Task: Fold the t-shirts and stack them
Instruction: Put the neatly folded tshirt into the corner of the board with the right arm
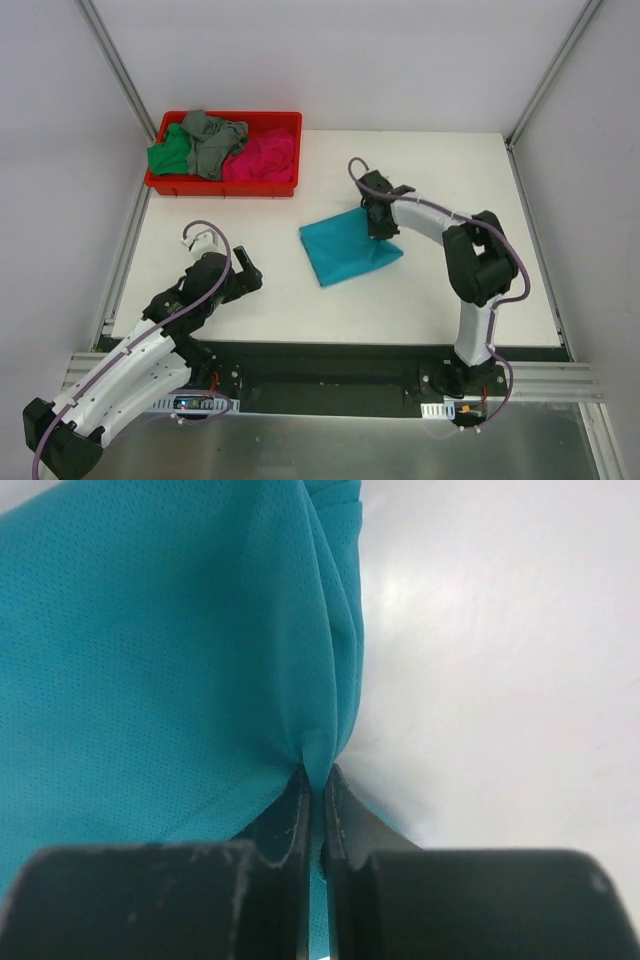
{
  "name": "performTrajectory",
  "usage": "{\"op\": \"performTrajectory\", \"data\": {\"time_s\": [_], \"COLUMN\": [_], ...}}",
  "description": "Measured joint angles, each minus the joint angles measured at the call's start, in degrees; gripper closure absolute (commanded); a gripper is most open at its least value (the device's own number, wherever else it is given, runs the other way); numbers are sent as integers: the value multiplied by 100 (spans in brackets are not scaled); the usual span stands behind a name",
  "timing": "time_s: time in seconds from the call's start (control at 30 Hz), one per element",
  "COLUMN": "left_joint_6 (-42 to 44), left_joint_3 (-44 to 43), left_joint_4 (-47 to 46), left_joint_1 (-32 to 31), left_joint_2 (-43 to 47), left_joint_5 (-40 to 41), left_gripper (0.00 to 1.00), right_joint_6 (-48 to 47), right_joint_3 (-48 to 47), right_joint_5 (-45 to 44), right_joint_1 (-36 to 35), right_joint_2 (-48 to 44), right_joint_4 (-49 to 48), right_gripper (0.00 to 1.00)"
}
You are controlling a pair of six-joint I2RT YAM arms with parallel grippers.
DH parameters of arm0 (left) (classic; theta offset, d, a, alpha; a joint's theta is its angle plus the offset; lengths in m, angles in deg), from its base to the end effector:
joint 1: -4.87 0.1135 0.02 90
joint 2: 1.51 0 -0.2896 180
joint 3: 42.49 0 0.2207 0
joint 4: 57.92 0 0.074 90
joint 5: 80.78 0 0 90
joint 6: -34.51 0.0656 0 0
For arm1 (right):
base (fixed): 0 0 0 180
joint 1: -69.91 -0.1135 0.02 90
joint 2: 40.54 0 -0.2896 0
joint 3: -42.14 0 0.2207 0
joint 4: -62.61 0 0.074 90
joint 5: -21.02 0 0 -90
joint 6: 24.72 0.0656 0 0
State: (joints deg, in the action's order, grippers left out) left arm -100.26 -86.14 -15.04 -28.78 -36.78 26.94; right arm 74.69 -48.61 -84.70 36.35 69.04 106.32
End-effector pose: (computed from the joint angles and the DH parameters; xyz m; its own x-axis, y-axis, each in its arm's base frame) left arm 0.1063 -0.0468 0.2356 -0.5594 -0.4335 -0.7065 -0.1056 0.8827 -0.4580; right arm 0.3341 0.2003 0.1934 -0.7995 -0.3415 -0.4942 -0.3014 0.9397 -0.1618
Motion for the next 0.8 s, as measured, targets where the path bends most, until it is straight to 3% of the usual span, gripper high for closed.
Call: {"op": "performTrajectory", "data": {"time_s": [0.17,0.53,0.8], "left_joint_6": [-87,-111,-81], "left_joint_3": [-7,-378,-780], "left_joint_4": [57,168,184], "left_joint_1": [2,20,37], "left_joint_2": [15,-378,-588], "left_joint_5": [90,605,1342], "left_gripper": [1,1,1], "right_joint_6": [-883,-2205,-2892], "right_joint_3": [-1373,-5493,-6002], "right_joint_5": [-238,-245,-57], "right_joint_1": [1043,3053,3943], "right_joint_2": [785,3217,3536], "right_joint_4": [450,1296,1036], "right_gripper": [99,97,96]}}
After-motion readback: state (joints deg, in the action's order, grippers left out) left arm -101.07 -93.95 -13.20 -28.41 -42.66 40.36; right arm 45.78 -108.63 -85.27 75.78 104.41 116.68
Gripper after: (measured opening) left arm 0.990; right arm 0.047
